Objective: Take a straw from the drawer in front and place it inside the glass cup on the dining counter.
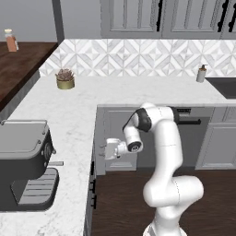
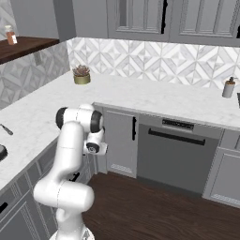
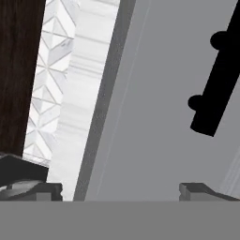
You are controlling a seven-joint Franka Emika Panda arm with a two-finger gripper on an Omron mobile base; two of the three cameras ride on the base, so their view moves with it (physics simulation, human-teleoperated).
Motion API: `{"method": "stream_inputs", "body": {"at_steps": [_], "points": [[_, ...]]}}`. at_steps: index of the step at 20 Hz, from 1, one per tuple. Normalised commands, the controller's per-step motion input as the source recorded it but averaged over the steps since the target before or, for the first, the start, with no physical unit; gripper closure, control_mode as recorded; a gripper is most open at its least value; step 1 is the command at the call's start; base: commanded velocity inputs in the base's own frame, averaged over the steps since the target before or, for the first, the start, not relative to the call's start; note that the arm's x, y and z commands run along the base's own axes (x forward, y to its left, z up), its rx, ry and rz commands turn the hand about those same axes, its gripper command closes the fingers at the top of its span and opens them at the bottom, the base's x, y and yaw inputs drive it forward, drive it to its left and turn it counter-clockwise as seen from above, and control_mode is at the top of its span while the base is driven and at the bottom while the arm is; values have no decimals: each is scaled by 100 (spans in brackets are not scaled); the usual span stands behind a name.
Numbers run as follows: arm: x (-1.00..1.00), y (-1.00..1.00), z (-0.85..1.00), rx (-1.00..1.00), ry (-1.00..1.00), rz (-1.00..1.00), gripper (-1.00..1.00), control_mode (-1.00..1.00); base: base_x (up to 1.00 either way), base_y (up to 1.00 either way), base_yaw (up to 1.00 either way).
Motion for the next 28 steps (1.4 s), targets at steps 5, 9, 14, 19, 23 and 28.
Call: {"method": "stream_inputs", "body": {"at_steps": [5, 9, 14, 19, 23, 28], "points": [[15, 18, -14, -3, 0, -10, -100, -100, 0, 0, 0], [33, 21, -13, -6, 3, -10, -100, -100, 0, 0, 0], [44, 6, -15, -4, 6, -7, -100, -100, 0, 0, 0], [35, 4, -33, -3, 9, -5, -100, -100, 0, 0, 0], [26, 17, -31, 0, 10, -3, -100, -100, 0, 0, 0], [40, 24, -32, 0, 7, 0, -100, -100, 0, 0, 0]]}}
